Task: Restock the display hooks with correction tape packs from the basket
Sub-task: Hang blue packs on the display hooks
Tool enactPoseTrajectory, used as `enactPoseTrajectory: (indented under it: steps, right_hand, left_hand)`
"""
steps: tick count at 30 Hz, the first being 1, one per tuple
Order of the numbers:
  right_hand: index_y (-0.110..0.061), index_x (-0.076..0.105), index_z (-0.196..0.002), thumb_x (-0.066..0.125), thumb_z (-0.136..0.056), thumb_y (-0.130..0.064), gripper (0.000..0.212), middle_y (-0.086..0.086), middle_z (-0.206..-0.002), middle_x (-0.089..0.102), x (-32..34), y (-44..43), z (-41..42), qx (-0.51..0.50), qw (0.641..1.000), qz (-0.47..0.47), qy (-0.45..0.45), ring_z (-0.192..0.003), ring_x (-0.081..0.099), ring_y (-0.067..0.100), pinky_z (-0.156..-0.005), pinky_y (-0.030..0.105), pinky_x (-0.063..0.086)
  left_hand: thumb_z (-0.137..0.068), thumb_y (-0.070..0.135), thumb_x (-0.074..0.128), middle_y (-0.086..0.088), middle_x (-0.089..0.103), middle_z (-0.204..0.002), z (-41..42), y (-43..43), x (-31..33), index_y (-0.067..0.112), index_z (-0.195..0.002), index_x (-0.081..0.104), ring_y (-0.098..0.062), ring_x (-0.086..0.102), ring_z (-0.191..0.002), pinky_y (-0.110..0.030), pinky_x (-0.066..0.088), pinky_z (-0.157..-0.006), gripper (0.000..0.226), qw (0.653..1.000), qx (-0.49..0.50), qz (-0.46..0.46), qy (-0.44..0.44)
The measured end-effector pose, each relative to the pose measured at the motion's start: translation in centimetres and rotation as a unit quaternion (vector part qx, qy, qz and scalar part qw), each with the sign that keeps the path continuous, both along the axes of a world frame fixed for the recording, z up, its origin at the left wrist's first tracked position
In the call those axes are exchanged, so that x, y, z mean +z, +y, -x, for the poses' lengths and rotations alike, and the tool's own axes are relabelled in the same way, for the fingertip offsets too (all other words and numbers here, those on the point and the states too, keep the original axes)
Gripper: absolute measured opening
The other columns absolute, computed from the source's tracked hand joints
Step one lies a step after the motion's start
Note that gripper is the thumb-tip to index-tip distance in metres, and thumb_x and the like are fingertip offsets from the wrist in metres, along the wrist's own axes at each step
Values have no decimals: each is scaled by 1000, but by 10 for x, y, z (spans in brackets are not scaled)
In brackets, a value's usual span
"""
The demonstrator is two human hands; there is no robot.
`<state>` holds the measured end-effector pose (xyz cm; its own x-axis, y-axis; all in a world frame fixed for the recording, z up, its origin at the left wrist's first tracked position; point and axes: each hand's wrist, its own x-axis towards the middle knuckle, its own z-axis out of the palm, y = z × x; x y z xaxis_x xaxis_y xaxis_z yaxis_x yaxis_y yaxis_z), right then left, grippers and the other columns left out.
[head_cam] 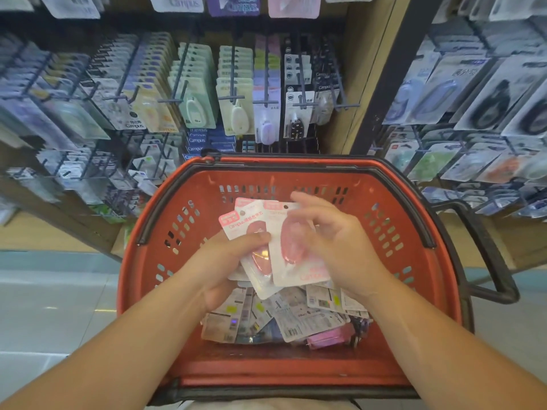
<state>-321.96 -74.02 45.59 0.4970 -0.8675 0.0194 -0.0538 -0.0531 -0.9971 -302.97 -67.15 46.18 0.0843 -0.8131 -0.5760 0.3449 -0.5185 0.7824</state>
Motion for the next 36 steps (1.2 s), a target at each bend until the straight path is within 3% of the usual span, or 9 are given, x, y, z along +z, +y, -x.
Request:
enactPoseTrajectory:
  steps: [3, 8, 12, 17, 19, 24, 27, 31, 36]
  right_hand:
    - [-44, 62, -128, 75, -89, -2, 59, -19, -158, 37, 0, 2, -7, -15, 1000, 19, -12, -146, 35, -3, -121, 36, 34]
    - [-33, 26, -159, 82, -84, -5, 97, -10, -148, 54, 5, 2, -12, -39, 992, -115, -25, -125, 61, 1, -97, 25, 55]
    - [-17, 61, -139, 79, -88, -14, 54, -11, -119, 74, 9, 5, -23, -4, 994, -95, 53, -108, 70, -1, -84, 13, 54]
    - [-20, 67, -130, 57, -104, -20, 28, -8, -113, 76, -1, -22, -15, -16, 987, -87, 131, -102, 72, 4, -90, 28, 60]
    - [-22, 62, -138, 61, -102, -26, 36, -8, -129, 68, -22, -43, -2, 27, 955, -51, 291, -109, 66, 5, -97, 28, 53]
    - [-21, 40, -155, 77, -88, -36, 78, 6, -158, 38, -83, -66, 30, 175, 740, -17, 649, -139, 46, 28, -110, 36, 43]
    - [-28, 44, -148, 87, -77, -29, 83, 8, -145, 45, -100, -64, 37, 136, 730, -9, 670, -127, 52, 29, -100, 37, 50]
    - [-21, 43, -146, 91, -67, -50, 96, 6, -141, 51, -98, -68, 39, 141, 731, -31, 667, -124, 54, 27, -94, 36, 51]
    - [-19, 32, -151, 97, -61, -43, 113, 6, -142, 52, -95, -68, 47, 180, 698, -58, 690, -119, 57, 27, -90, 38, 55]
  left_hand:
    - [-74, 24, 75, -7, 80, -108, -1, 0, 1, 24, -123, 72, -25, 75, -88, -35, 56, -69, 49, 997, -30, 24, -61]
    - [-75, 31, 76, -18, 79, -110, -2, 6, 1, 20, -119, 74, -30, 77, -94, -41, 57, -76, 46, 994, -34, 59, -80]
    - [-72, 28, 82, -13, 80, -103, -4, 8, 3, 16, -113, 74, -27, 76, -83, -36, 61, -68, 44, 988, -62, 93, -107]
    - [-65, 6, 81, -7, 81, -102, -27, 12, -2, 14, -117, 71, -18, 77, -82, -25, 54, -53, 54, 986, -10, 95, -133]
    - [-67, -5, 84, -3, 82, -96, -37, 13, -5, 15, -112, 71, -14, 78, -78, -22, 53, -51, 51, 983, 19, 89, -158]
    - [-84, -18, 71, 6, 79, -78, -48, 17, -19, 14, -105, 70, -7, 74, -63, -15, 45, -42, 39, 980, 40, 65, -186]
    - [-84, -20, 69, 7, 77, -72, -47, 17, -26, 17, -98, 69, -2, 68, -54, -14, 41, -39, 39, 978, 38, 57, -197]
    - [-79, -12, 80, 0, 80, -94, -52, 18, -32, 15, -115, 68, -9, 76, -72, -19, 49, -44, 46, 977, 43, 45, -205]
    - [-61, 10, 96, -3, 79, -112, -53, 18, -39, 15, -130, 61, -22, 79, -98, -30, 60, -62, 78, 976, 18, 27, -213]
